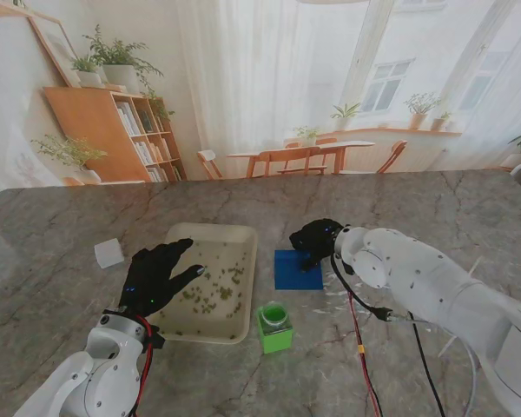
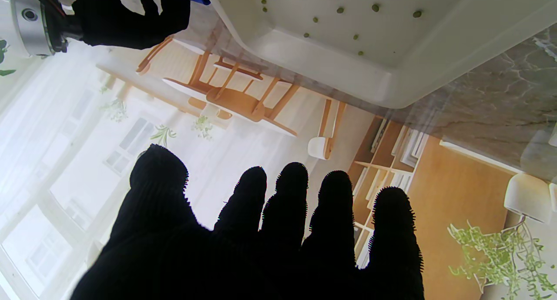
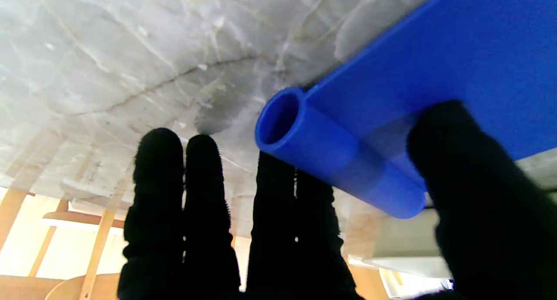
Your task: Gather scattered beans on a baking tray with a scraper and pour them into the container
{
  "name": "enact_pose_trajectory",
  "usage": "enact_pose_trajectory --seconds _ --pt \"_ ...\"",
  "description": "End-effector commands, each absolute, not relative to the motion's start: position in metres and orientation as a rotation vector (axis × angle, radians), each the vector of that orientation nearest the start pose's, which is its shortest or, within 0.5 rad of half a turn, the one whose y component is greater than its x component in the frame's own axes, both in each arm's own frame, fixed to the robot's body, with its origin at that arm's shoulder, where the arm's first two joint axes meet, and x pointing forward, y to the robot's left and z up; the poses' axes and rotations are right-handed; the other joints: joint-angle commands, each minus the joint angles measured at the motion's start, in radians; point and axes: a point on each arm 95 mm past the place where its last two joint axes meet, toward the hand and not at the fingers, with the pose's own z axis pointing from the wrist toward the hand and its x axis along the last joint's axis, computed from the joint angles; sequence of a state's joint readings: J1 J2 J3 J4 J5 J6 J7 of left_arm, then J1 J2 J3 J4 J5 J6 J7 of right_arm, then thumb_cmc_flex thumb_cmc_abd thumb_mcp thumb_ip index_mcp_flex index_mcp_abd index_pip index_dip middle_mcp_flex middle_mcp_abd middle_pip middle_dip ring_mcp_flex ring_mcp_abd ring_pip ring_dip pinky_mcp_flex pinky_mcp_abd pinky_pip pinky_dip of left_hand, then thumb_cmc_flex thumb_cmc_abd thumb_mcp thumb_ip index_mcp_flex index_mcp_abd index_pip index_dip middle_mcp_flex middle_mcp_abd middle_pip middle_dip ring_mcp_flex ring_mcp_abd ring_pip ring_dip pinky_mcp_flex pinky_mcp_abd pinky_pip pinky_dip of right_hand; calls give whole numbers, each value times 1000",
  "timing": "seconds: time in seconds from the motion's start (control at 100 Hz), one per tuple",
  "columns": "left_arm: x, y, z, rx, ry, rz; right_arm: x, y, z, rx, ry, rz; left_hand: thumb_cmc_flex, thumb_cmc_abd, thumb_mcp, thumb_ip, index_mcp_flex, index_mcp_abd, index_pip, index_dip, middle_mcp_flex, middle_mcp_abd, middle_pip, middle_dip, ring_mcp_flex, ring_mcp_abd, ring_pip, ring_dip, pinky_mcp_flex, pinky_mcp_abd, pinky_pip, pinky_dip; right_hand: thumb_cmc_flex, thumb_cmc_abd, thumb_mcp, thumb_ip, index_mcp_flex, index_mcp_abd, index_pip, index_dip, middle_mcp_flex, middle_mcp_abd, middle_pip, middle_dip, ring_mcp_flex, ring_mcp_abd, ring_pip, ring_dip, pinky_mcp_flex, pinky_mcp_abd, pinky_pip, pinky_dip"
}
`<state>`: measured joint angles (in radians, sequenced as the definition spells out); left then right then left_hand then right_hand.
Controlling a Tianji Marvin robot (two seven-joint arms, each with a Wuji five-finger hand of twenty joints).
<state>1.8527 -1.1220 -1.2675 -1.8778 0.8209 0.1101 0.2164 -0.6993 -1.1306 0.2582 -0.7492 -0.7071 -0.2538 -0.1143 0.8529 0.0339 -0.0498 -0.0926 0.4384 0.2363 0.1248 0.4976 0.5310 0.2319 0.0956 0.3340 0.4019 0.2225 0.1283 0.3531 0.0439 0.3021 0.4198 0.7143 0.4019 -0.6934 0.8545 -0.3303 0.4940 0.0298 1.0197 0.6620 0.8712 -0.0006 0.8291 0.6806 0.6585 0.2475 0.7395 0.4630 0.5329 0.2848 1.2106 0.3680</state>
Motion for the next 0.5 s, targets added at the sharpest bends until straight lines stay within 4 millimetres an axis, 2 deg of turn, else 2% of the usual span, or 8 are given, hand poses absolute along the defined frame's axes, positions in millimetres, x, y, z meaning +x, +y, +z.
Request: enact_pose_trajectory --seconds 0.0,0.07,0.29,0.44,0.49 --pt "323 -17 -306 -1405 1153 -1674 516 -14 -417 970 2217 1046 30 37 8 60 16 -9 8 15 2 -25 -3 16 7 -11 8 3 -5 5 -13 15 198 -24 68 77 68 -195 164 -35 20 -30 16 -5 235 -205 46 -12 23 -17 24 -23" --pt "322 -16 -306 -1403 1156 -1671 522 -14 -415 963 2215 1037 30 38 9 60 15 -9 8 15 1 -25 -3 16 6 -13 7 3 -5 4 -13 15 211 -16 68 78 52 -200 165 -43 12 -30 12 -6 231 -207 45 -13 24 -17 23 -24" --pt "323 -16 -306 -1405 1162 -1661 537 -14 -407 976 2178 1031 29 38 9 60 14 -10 8 15 1 -25 -3 16 7 -12 8 3 -6 4 -14 15 287 56 -7 95 11 -185 167 -76 -19 -13 -14 -16 204 -204 38 -19 4 -24 21 -25" --pt "323 -17 -307 -1408 1169 -1657 542 -9 -403 989 2144 1051 31 39 9 60 15 -9 8 15 1 -26 -3 16 7 -12 8 3 -6 3 -14 14 297 70 -23 101 -15 -177 165 -67 -43 -9 -23 -22 185 -199 30 -23 -13 -28 16 -24" --pt "324 -17 -307 -1409 1171 -1657 543 -8 -402 991 2140 1055 31 39 9 60 14 -9 8 15 2 -25 -2 16 8 -11 8 3 -5 4 -14 14 288 87 -31 108 -26 -152 128 -85 -62 7 -53 -46 171 -189 9 -33 -30 -22 5 -26"
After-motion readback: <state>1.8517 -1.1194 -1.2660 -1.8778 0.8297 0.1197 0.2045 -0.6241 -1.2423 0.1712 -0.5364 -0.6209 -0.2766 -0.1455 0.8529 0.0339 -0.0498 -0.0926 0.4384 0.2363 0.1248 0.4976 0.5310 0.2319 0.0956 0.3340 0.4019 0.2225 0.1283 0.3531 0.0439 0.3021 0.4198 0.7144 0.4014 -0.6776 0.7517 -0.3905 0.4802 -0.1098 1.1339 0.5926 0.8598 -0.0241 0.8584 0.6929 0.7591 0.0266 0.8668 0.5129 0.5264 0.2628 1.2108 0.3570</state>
